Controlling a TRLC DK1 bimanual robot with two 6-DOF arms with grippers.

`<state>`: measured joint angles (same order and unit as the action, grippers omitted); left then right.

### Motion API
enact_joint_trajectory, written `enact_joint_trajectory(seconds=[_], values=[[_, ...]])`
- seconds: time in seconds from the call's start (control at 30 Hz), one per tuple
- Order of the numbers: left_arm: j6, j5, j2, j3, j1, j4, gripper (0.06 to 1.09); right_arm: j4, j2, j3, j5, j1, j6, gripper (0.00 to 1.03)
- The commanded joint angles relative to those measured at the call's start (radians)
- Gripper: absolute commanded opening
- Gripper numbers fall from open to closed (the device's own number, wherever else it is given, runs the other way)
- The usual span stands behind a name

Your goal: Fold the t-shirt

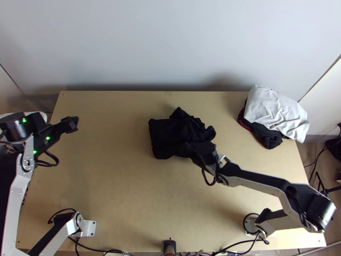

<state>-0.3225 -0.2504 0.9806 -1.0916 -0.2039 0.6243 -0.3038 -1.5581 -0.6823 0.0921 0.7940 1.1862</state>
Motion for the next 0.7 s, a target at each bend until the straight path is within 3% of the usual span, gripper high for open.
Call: enact_joint_trajectory(seconds=[0.0, 0.17, 0.33, 0.43, 0.67], values=[[0.037, -0.003, 0.006, -0.044, -0.037, 0.040, 1.04, 0.023, 0.170, 0.112, -0.026, 0.007, 0.001, 0.98], [0.008, -0.004, 0.018, -0.004, -0.022, 0.014, 1.04, 0.045, 0.239, 0.162, -0.026, 0.014, -0.066, 0.98], [-0.020, -0.003, 0.035, 0.007, -0.003, -0.015, 1.04, -0.054, 0.124, 0.185, -0.012, 0.071, -0.163, 0.98], [-0.020, -0.003, 0.036, 0.015, -0.006, -0.015, 1.04, -0.092, 0.082, 0.164, 0.051, 0.120, -0.238, 0.98], [-0.020, -0.003, 0.021, 0.027, -0.020, -0.015, 1.04, -0.130, 0.010, 0.118, 0.100, 0.134, -0.287, 0.98]])
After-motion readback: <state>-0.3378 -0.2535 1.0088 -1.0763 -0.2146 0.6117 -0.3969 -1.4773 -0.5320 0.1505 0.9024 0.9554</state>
